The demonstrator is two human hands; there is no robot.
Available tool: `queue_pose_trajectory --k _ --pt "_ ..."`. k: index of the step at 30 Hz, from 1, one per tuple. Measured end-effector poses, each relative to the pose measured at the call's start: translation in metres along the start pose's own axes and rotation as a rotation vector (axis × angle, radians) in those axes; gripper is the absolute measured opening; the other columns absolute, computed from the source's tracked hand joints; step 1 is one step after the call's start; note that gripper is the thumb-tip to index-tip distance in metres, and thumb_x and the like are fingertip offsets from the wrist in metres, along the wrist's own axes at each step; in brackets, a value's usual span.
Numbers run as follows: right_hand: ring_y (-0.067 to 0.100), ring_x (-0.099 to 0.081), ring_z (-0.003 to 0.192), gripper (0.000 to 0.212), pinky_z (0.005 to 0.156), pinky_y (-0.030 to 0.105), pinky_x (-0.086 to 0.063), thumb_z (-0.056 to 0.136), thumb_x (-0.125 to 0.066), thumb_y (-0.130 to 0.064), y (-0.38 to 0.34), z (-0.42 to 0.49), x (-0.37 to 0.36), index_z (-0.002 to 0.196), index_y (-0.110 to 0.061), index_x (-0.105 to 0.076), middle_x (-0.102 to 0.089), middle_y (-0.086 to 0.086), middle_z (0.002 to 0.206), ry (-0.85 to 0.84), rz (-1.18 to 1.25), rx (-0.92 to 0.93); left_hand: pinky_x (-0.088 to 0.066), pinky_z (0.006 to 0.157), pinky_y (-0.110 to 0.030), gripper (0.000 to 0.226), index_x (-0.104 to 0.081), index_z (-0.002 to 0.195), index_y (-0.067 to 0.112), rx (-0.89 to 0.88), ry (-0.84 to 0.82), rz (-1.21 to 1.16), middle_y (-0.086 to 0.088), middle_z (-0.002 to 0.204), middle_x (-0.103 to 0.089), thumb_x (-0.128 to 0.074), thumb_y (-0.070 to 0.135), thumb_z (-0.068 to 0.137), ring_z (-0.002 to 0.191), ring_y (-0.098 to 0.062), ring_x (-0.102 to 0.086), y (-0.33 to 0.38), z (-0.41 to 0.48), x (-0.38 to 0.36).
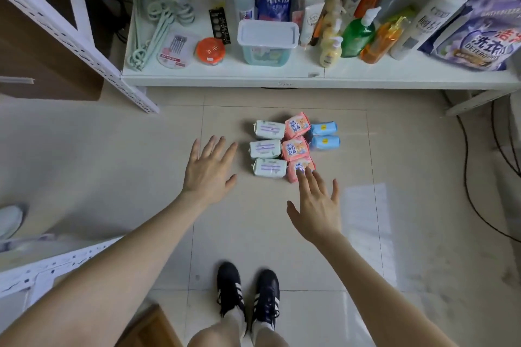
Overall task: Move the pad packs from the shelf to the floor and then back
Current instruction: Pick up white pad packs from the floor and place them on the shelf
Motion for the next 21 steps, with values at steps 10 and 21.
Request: queue_pose_trajectory --k 10,21 --pt "0.022 -0.016 0.148 0.075 0.117 0.053 0.000 0.092 -0.049 -0.046 0.007 0.100 -0.103 0.153 -0.016 -0.017 -0.021 0.004 0.160 -0.040 0.003 -0.049 -0.002 0.118 -0.049 0.075 -0.017 0.154 0.025 -0.046 -0.085 -0.034 -0.005 0.160 -0.022 -0.049 0.049 0.090 0.149 -0.023 -0.014 -0.022 0.086 -0.121" --pt "0.019 -0.015 0.148 0.075 0.118 0.051 -0.004 0.091 -0.052 -0.044 0.027 0.199 -0.238 0.153 -0.017 -0.018 -0.020 0.001 0.160 -0.078 0.052 -0.020 -0.006 0.119 -0.049 0.078 -0.019 0.153 0.023 -0.055 -0.072 -0.087 -0.005 0.159 -0.026 -0.052 0.053 0.089 0.148 -0.023 -0.019 -0.024 0.186 -0.264"
Point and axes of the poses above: each hand's wrist, its own z-axis towards the middle knuckle, its own x-axis out of the back of the hand, y = z × x, the point moved 2 cm from there along z, towards the middle knuckle
